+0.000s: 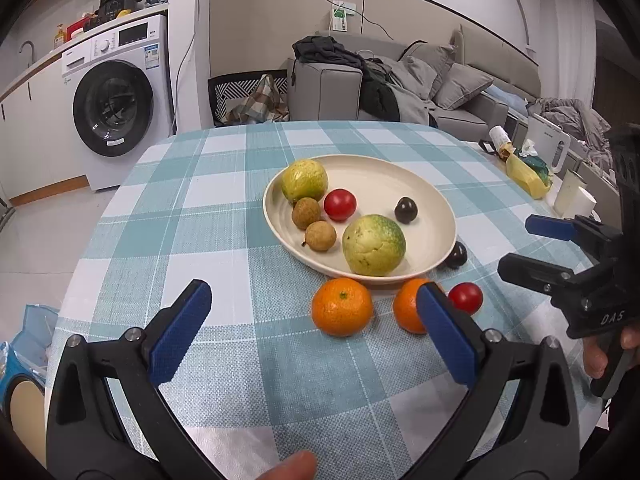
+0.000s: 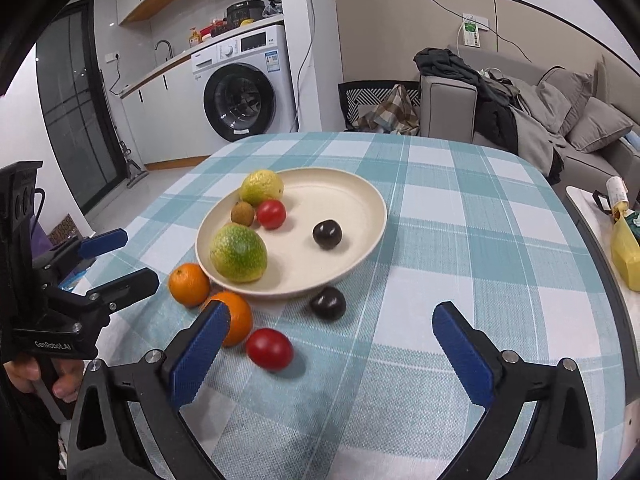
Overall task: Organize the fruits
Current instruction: 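Withdraw both grippers from the plate toward the loose fruits, then grasp the red tomato with the right gripper while the left gripper grasps a mandarin orange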
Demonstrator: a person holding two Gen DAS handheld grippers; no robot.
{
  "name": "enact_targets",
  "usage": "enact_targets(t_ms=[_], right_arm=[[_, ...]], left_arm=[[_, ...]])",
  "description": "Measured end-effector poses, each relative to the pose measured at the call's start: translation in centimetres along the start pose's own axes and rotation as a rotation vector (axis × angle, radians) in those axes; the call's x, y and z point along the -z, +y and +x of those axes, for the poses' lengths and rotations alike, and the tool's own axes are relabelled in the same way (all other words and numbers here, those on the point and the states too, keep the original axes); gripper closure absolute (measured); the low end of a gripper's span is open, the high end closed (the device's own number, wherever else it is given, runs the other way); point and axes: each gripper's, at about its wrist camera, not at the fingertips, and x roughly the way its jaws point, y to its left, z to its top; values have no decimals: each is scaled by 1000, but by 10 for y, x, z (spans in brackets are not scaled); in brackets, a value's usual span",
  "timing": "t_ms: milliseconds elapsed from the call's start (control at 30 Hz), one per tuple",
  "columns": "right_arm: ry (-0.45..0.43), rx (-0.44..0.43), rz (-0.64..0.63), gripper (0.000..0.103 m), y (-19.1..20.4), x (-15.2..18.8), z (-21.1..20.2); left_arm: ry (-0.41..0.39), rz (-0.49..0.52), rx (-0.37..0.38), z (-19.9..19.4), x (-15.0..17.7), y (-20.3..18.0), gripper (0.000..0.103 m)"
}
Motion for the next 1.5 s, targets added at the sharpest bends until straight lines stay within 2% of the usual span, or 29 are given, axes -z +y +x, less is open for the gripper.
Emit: enact_targets(t_ms=[200,500,700,1033,1200,1500], right_arm=[[30,5,-24,0,5,9,4],[64,-3,10,0,0,13,9],[99,-47,26,0,1,16,16],[122,-88,-28,2,20,23,21],[117,-135,-33,13,23,24,20],[127,-195,-33,44,27,26,23]], left_arm=[[11,-1,5,5,3,-2,1],[37,12,6,15,6,-5,1],[48,-9,15,18,5,0,1],[60,-30,22,23,5,6,1],[60,-30,22,24,5,6,1],[67,-36,23,25,6,6,1]])
